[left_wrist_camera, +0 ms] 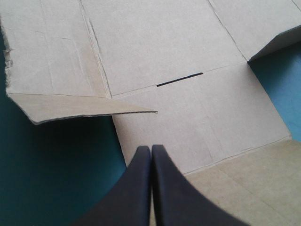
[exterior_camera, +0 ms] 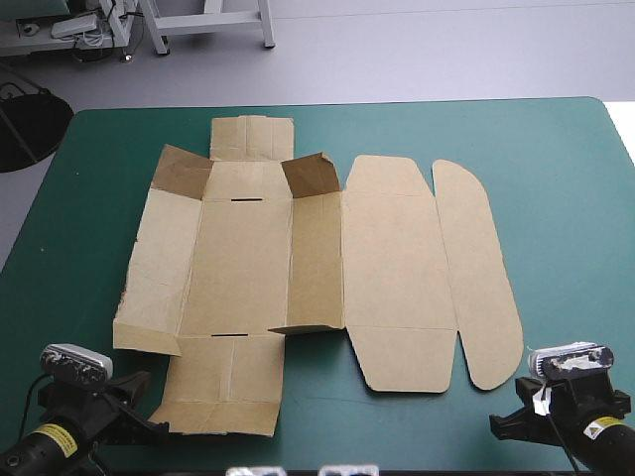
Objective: Fold the box
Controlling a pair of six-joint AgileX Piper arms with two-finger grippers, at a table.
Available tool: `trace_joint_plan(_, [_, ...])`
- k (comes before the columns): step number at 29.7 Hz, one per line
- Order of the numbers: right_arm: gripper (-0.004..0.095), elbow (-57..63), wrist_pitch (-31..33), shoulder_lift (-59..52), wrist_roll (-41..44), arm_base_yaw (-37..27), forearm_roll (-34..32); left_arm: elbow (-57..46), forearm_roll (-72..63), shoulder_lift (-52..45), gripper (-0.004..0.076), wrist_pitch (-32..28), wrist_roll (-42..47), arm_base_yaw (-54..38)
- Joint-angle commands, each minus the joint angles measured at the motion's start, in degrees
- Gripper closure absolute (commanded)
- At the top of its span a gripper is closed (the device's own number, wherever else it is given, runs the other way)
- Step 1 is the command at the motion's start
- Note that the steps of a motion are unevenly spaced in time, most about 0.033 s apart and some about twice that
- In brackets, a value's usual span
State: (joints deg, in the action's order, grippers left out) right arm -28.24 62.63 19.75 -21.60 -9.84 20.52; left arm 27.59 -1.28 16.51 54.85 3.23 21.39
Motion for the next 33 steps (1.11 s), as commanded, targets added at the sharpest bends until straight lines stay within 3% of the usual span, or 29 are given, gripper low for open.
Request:
trace_joint_plan(1, [0.0926,-1.2,-2.66,0.41,-0.24,0.01,1.15,1.44,-0.32,0.58,0.0733,-3.19,-0.02,0.26])
trace_joint_plan(18, [0.0926,-1.2,-2.66,0.41,-0.24,0.01,1.15,4.19,-0.09,1.33,0.0733,-2.16,0.11,0.26])
trace_joint_plan(27, [0.0926,-1.2,-2.66,0.41,-0.24,0.01,1.15,20.3,0.64,13.6,0.0733,0.24,-0.06,0.26])
trace_joint_plan(33, [0.0926,-1.2,-2.66,0.41,-0.24,0.01,1.15,28.6,3.43,24.31,0.0733,-3.79,-0.06,0.26])
